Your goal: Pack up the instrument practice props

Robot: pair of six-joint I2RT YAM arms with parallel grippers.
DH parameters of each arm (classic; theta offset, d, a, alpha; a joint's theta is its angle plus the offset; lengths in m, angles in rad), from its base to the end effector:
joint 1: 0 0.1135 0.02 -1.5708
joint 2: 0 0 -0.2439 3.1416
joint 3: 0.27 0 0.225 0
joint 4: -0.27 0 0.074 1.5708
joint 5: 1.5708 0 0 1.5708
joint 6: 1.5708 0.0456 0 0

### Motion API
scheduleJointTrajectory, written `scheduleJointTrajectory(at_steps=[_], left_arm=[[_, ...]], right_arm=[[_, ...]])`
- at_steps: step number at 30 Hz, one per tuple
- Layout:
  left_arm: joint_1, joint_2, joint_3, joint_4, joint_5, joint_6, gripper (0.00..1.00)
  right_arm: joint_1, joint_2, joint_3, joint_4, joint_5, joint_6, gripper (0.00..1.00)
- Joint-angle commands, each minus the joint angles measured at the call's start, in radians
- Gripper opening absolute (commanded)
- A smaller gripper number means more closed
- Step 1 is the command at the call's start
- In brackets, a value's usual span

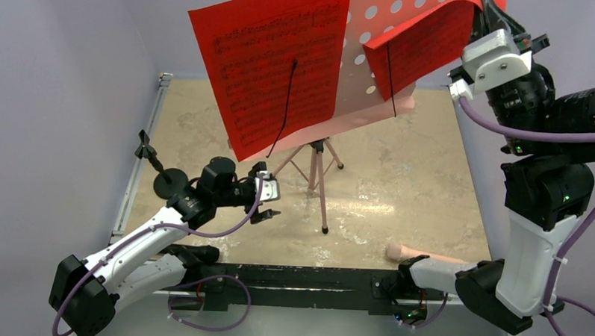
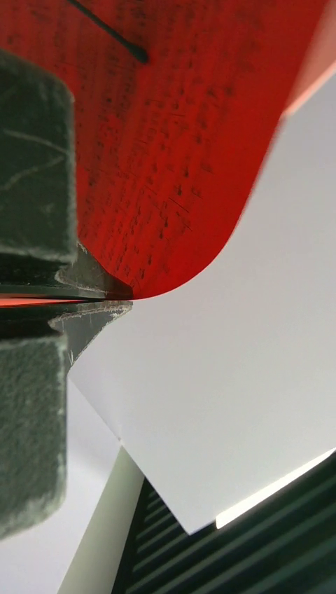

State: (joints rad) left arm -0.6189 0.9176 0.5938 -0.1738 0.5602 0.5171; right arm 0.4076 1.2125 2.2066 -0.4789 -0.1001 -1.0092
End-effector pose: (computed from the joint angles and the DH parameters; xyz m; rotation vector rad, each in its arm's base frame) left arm 0.1451 -0.1331 0.2413 1.3756 1.5142 -0.6403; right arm 0.0958 0.0463 0.6152 -0.7635 0.7503 -0.4911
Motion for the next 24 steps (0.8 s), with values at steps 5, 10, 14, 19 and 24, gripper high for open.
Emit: scheduleJointTrajectory(at_steps=[5,10,14,19,24], left_arm=[[-0.009,-0.017,0.031,0.031,0.012,0.000,0.96],[-0.010,-0.015,0.028,0.035,0.008,-0.001,0.97],[-0.009,-0.014,0.029,0.025,0.019,-0.001,0.97],[-0.009,-0.002,0.035,0.028,0.028,0.001,0.97],[-0.010,0.026,0.040,0.049,0.031,0.019,0.97]], right_arm=[[0.005,0.108,0.226,0.163,0.058,-0.033,0.00],[0.001,0.181,0.286,0.372,0.133,-0.150,0.00],[-0.026,0.261,0.431,0.403,0.186,-0.175,0.00],[-0.066,0.171,0.263,0.406,0.244,-0.199,0.00],[-0.206,0.066,0.141,0.261,0.353,-0.087,0.00]])
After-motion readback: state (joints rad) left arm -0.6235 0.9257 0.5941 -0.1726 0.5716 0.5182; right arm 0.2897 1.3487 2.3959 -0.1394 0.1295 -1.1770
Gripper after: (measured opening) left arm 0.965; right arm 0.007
